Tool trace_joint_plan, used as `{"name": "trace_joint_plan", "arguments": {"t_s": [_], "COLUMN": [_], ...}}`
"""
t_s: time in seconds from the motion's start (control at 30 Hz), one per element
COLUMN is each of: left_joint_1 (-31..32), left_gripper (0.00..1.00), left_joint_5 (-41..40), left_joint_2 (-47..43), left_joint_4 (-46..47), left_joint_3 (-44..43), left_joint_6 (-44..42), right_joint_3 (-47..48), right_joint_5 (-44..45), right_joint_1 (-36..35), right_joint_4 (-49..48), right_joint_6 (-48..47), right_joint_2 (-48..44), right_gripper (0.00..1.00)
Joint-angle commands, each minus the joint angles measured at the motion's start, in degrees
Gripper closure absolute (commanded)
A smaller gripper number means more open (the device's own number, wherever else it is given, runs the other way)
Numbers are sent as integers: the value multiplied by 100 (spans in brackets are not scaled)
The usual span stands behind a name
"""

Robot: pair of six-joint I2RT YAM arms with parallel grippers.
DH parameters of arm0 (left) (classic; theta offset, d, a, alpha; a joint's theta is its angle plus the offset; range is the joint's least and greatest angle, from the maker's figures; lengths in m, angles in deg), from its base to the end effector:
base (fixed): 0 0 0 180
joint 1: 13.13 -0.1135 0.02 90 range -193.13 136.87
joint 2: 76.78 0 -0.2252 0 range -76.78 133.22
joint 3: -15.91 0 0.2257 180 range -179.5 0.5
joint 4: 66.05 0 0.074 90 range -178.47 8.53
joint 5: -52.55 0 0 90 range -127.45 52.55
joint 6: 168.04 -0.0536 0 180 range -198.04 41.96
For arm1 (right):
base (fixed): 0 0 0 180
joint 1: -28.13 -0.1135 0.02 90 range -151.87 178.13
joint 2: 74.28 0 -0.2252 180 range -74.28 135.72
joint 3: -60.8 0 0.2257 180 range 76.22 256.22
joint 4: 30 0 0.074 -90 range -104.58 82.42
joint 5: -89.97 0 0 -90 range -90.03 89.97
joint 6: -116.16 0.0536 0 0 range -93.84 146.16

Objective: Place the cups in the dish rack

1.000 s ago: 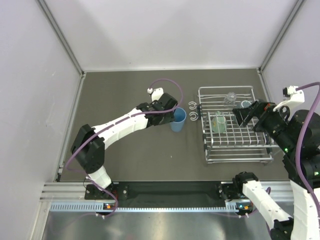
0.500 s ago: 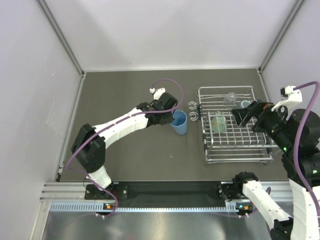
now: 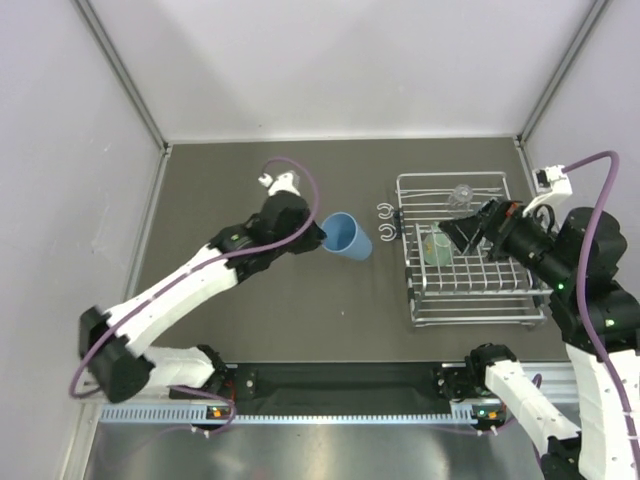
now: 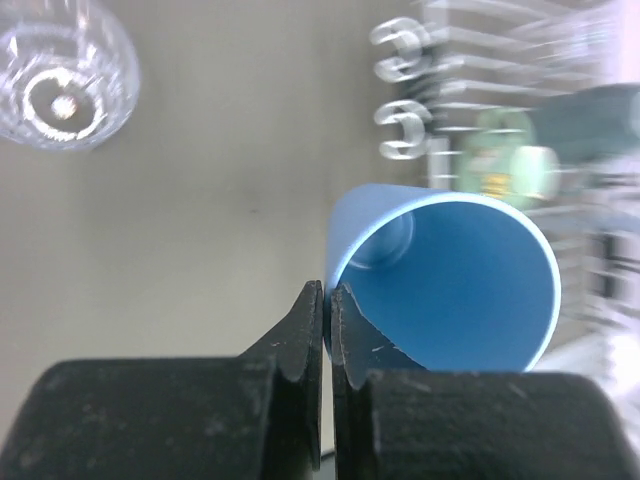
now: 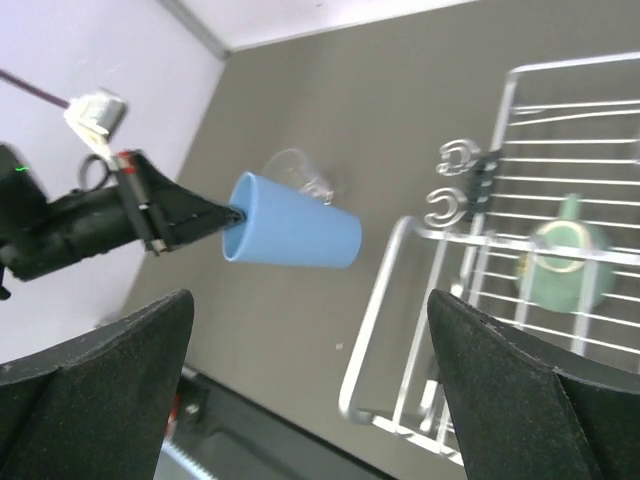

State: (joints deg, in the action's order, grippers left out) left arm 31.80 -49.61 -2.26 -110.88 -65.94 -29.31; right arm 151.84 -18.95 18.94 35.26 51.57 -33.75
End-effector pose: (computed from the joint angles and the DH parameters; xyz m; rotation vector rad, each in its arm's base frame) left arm 0.2091 -0.1926 0.2824 -0.1960 2.2827 -0.6562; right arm 0.1087 0.0352 0.4023 0.0259 1.8752 0.7223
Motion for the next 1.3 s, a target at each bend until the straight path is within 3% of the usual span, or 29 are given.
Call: {"name": "trace_joint_plan", "arguments": {"t_s": [0.0, 0.17, 0.43, 0.57, 0.97, 1.27], "left_joint_1": [-54, -72, -72, -72, -72, -72], "left_gripper": [100, 100, 100, 100, 100, 100], "left_joint_5": [442, 1381, 1497, 1629, 2060, 2262], "left_joint_2": [-1067, -2186, -3663, -4129, -4200, -4121], "left_joint_4": [1057, 2122, 3361, 4230, 5287, 5630], "left_joint_3": [420, 1017, 1624, 2045, 2486, 2662], "left_joint_6": [-232, -452, -417, -189, 453, 761], "right_joint_3": [-257, -722, -1662, -1761, -1857, -1883], "right_joint_5": [-832, -1667, -2458, -2398, -1273, -816], "right_joint_1": [40, 40, -91, -529, -2779, -3439], "right_joint_4": [-939, -1977, -4155, -4553, -5564, -6153], "right_joint_6": [526, 1298, 2555, 2697, 2575, 2601], "right_joint_2": [-37, -142, -336, -283, 376, 772], "right_gripper": [0, 0, 0, 0, 0, 0]}}
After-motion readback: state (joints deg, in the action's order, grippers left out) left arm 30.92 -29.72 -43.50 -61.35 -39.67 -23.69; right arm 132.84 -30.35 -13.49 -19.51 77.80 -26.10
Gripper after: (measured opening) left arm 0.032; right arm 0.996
